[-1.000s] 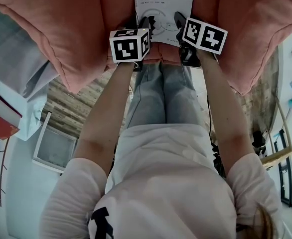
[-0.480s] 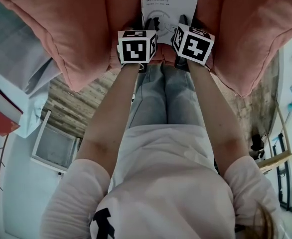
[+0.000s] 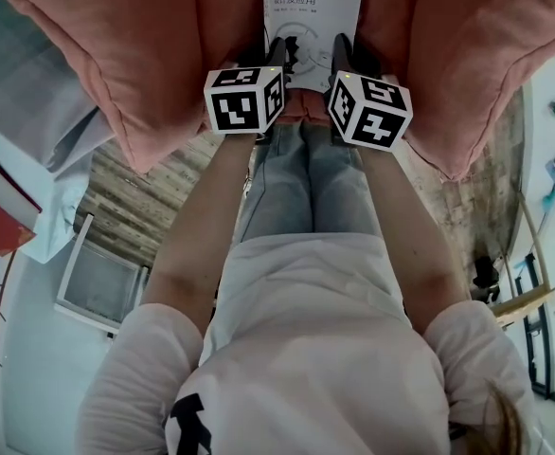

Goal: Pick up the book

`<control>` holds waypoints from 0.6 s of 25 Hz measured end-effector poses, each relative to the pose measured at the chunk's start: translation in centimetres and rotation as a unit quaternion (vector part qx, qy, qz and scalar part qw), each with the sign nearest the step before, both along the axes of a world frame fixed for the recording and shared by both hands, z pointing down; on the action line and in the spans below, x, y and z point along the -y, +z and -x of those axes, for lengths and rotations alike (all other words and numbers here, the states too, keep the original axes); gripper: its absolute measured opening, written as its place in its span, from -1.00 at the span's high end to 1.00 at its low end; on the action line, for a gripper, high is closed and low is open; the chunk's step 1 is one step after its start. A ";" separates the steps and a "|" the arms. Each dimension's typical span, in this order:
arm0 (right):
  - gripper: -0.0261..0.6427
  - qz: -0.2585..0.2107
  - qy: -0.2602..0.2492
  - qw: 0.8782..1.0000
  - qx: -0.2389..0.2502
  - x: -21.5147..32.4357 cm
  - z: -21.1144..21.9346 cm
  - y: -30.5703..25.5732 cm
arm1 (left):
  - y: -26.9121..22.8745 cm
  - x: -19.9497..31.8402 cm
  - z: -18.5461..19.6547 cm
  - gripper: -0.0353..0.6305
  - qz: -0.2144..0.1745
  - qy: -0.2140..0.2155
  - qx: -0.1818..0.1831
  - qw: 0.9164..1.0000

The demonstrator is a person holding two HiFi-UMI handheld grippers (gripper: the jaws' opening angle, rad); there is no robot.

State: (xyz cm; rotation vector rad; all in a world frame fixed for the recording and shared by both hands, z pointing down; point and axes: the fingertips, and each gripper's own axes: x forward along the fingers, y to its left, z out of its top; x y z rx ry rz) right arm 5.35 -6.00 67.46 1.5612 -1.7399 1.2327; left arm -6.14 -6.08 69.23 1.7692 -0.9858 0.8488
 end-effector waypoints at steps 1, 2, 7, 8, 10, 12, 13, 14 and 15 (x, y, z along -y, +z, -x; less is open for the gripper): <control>0.78 -0.005 0.000 1.000 0.004 0.0 0.0 -0.5 | -0.4 0.0 0.1 0.73 -0.004 -0.004 -0.006 1.000; 0.78 -0.009 0.000 1.000 0.008 0.0 0.0 -1.0 | -1.0 0.0 0.1 0.74 -0.008 -0.008 -0.013 1.000; 0.78 -0.049 -0.004 0.998 0.028 1.0 -0.3 -4.7 | -4.6 1.1 0.2 0.75 -0.040 -0.026 -0.044 0.998; 0.78 -0.057 -0.004 0.998 0.032 1.1 -0.4 -5.7 | -5.5 1.4 0.2 0.75 -0.047 -0.026 -0.050 0.997; 0.78 -0.072 -0.003 0.997 0.036 1.4 -0.7 -7.8 | -7.6 1.7 0.0 0.75 -0.059 -0.024 -0.057 0.996; 0.78 -0.084 -0.002 0.996 0.037 1.8 -0.9 -10.4 | -10.2 2.2 -0.1 0.75 -0.069 -0.026 -0.061 0.995; 0.78 -0.090 -0.001 0.995 0.038 2.2 -1.0 -12.0 | -11.8 2.6 -0.1 0.74 -0.075 -0.028 -0.062 0.995; 0.78 -0.097 -0.001 0.995 0.038 2.7 -1.0 -13.5 | -13.3 3.1 -0.2 0.74 -0.081 -0.031 -0.063 0.994; 0.78 -0.105 -0.002 0.994 0.036 3.1 -1.1 -14.9 | -14.6 3.6 -0.3 0.75 -0.088 -0.033 -0.065 0.993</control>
